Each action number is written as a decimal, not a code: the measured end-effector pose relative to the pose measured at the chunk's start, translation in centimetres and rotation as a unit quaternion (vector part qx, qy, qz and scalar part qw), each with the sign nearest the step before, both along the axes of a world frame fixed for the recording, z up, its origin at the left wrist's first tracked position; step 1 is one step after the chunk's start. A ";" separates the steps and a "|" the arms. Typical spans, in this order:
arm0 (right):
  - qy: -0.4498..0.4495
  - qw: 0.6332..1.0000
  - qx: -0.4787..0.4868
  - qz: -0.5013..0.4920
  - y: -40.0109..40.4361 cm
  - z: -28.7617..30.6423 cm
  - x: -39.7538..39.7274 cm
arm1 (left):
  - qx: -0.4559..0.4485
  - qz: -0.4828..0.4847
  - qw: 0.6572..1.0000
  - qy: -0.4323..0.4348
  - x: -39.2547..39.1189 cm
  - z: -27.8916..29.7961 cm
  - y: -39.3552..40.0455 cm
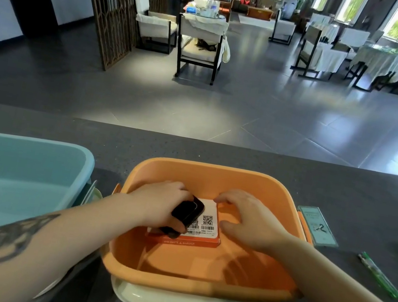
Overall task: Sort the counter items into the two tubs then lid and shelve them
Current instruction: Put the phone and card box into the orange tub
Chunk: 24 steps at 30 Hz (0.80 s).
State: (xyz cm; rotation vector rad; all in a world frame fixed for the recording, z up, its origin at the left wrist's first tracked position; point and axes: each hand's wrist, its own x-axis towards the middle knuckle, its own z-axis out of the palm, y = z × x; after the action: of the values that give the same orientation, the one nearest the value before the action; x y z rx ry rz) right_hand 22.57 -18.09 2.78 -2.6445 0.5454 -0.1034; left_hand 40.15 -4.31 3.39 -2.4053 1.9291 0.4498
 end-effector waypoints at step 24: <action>-0.144 0.961 -0.051 -0.232 0.8 5.5 -16.0 | -0.269 -0.043 0.950 0.151 -13.4 5.2 -6.8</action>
State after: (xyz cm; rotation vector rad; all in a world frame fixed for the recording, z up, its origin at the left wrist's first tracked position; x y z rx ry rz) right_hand 6.59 -17.28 8.31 -2.4784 1.0669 -0.6614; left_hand 26.78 -11.09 8.58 -2.6658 2.5644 0.3367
